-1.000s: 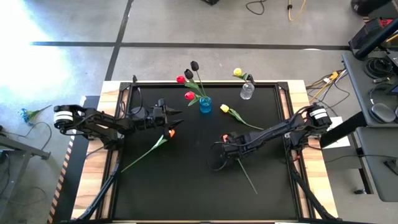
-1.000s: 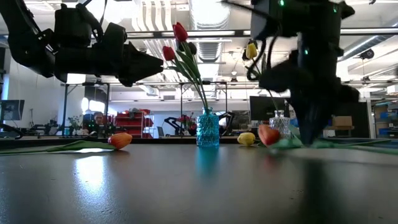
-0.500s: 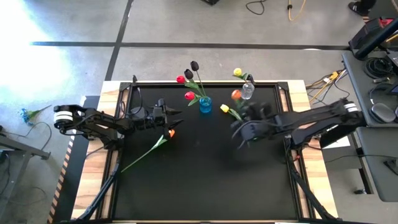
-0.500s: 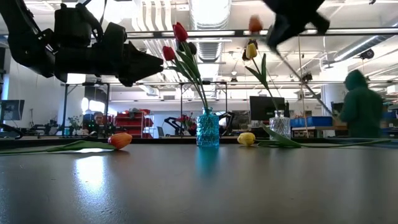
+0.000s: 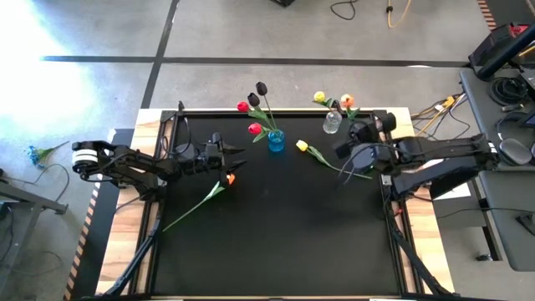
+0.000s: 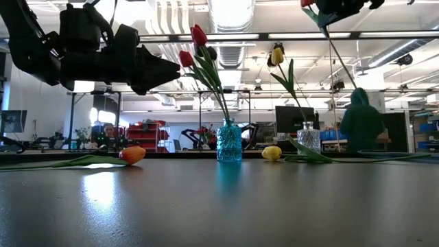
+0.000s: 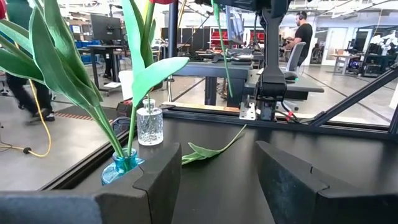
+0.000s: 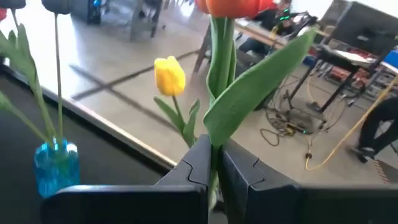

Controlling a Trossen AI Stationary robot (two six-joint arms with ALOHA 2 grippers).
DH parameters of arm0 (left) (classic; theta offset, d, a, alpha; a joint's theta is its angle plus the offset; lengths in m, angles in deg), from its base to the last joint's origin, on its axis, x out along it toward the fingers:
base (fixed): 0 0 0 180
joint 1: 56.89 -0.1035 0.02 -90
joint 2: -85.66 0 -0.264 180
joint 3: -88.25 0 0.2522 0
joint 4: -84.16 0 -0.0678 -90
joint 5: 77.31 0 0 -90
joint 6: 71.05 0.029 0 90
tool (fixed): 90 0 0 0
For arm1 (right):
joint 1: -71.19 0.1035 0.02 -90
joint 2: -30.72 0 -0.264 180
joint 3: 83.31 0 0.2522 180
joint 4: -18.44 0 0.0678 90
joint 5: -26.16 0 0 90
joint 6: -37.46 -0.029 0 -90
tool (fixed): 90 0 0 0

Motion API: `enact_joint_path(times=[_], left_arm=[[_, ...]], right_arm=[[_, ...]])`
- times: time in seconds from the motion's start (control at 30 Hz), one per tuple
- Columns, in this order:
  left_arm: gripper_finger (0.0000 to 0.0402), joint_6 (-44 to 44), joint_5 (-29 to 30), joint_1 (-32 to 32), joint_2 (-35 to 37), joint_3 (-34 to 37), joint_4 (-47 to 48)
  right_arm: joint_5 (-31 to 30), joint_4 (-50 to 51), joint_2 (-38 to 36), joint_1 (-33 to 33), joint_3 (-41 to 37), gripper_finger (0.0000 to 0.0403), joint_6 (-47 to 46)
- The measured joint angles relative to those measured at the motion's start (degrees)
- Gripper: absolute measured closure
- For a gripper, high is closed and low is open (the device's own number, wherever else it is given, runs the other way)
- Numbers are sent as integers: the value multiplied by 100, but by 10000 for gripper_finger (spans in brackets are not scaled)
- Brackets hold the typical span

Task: Sort flowers into vase by color
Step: Put the right orange flower into the transparent vase

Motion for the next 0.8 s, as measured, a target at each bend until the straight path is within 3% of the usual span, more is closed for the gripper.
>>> enact_joint_path(times=[0.13,0.33,0.6,0.8], left_arm=[[214,6,0,0,2,0,-2],[214,-2,0,0,2,0,-2],[214,-19,0,0,5,0,-4],[214,-20,0,0,7,0,-4]], right_arm=[[899,-493,-232,-421,-123,390,1029],[2643,-2752,-446,-1156,-749,390,3151],[2617,-5540,-471,-1971,-1487,390,5085],[2616,-7317,-470,-2438,-2075,390,5675]])
